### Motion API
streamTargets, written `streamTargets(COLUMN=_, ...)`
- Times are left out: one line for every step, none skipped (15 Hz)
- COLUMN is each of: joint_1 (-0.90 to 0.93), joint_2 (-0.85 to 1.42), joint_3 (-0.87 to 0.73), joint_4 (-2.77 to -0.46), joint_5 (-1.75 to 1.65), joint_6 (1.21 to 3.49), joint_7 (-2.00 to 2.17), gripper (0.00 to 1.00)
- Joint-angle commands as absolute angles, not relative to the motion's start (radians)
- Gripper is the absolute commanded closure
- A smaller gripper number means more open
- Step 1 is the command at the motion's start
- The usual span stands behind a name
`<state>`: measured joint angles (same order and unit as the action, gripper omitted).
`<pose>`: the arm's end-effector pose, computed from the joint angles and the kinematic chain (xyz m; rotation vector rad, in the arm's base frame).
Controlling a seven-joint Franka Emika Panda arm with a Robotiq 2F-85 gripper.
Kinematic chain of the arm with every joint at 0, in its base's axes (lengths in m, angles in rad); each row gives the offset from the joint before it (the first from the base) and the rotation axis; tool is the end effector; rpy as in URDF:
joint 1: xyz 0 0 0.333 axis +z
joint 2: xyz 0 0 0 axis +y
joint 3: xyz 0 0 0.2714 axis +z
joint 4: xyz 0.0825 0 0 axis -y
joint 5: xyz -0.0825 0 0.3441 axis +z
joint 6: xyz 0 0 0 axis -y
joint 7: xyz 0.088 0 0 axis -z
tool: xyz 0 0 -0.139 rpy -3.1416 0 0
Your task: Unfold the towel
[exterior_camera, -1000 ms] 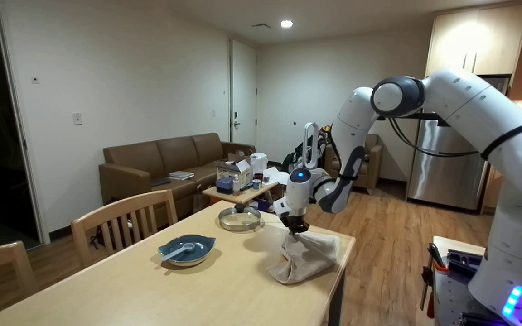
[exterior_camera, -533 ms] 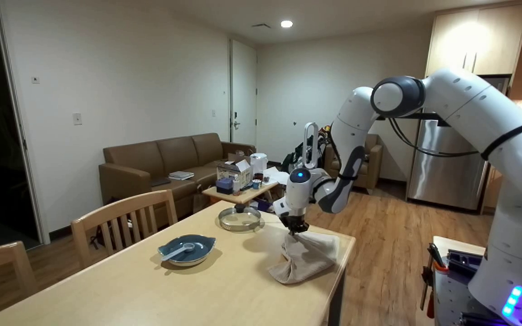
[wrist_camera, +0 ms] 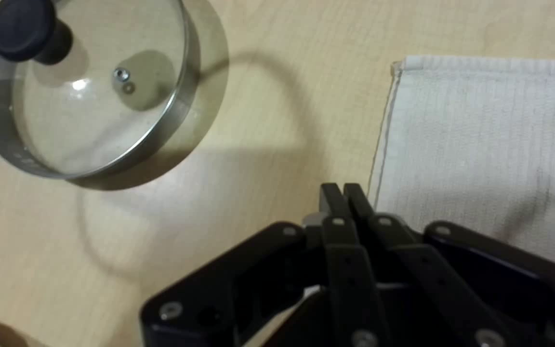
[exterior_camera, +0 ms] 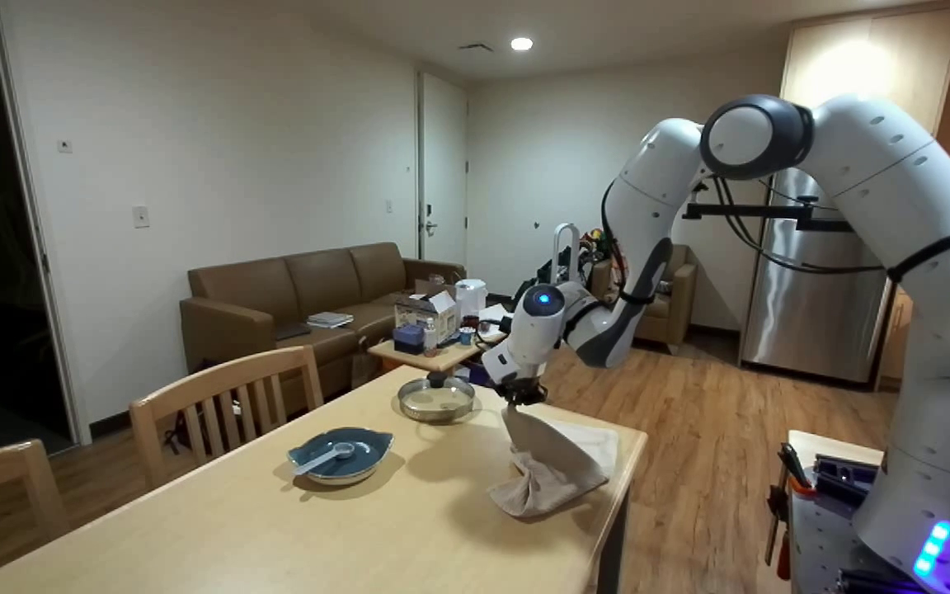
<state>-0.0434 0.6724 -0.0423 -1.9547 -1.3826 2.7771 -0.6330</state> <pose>0.5598 -0.0169 0.0971 1.5447 2.0508 -0.1356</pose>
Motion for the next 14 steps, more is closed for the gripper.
streamTargets(joint_1=-0.013, joint_2=0.598, joint_3=-0.019, joint_4=-2.015, joint_5=-1.457, joint_6=2.781, joint_7=-0.648, gripper=0.99)
streamTargets(joint_1=-0.009, joint_2=0.606, joint_3=-0.008, joint_4=-2.009, joint_5=-1.474, joint_6=2.798, joint_7=-0.672, gripper=0.99)
streamTargets(joint_1=-0.008, joint_2=0.620, joint_3=0.007, joint_4=-2.004, joint_5=-1.487, joint_6=2.821, joint_7=-0.700, gripper=0.99)
streamTargets(joint_1=-0.008, joint_2=0.642, joint_3=0.022, joint_4=-1.998, joint_5=-1.483, joint_6=2.835, joint_7=-0.734, gripper=0.99)
streamTargets(joint_1=-0.008, joint_2=0.664, joint_3=0.032, joint_4=-1.992, joint_5=-1.483, joint_6=2.849, joint_7=-0.765, gripper=0.99)
streamTargets(joint_1=-0.007, joint_2=0.690, joint_3=0.044, joint_4=-1.989, joint_5=-1.471, joint_6=2.855, joint_7=-0.807, gripper=0.99)
streamTargets(joint_1=-0.009, joint_2=0.714, joint_3=0.055, joint_4=-1.985, joint_5=-1.456, joint_6=2.855, joint_7=-0.858, gripper=0.99)
streamTargets(joint_1=-0.009, joint_2=0.741, joint_3=0.062, joint_4=-1.981, joint_5=-1.436, joint_6=2.850, joint_7=-0.914, gripper=0.99)
streamTargets(joint_1=-0.013, joint_2=0.764, joint_3=0.072, joint_4=-1.979, joint_5=-1.421, joint_6=2.841, joint_7=-0.972, gripper=0.99)
streamTargets(joint_1=-0.021, joint_2=0.787, joint_3=0.081, joint_4=-1.978, joint_5=-1.400, joint_6=2.835, joint_7=-1.039, gripper=0.99)
streamTargets(joint_1=-0.028, joint_2=0.807, joint_3=0.090, joint_4=-1.975, joint_5=-1.376, joint_6=2.828, joint_7=-1.104, gripper=0.99)
streamTargets(joint_1=-0.032, joint_2=0.824, joint_3=0.095, joint_4=-1.971, joint_5=-1.351, joint_6=2.816, joint_7=-1.159, gripper=0.94)
streamTargets(joint_1=-0.035, joint_2=0.833, joint_3=0.100, joint_4=-1.967, joint_5=-1.322, joint_6=2.801, joint_7=-1.209, gripper=0.70)
streamTargets(joint_1=-0.038, joint_2=0.828, joint_3=0.104, joint_4=-1.962, joint_5=-1.297, joint_6=2.795, joint_7=-1.253, gripper=0.69)
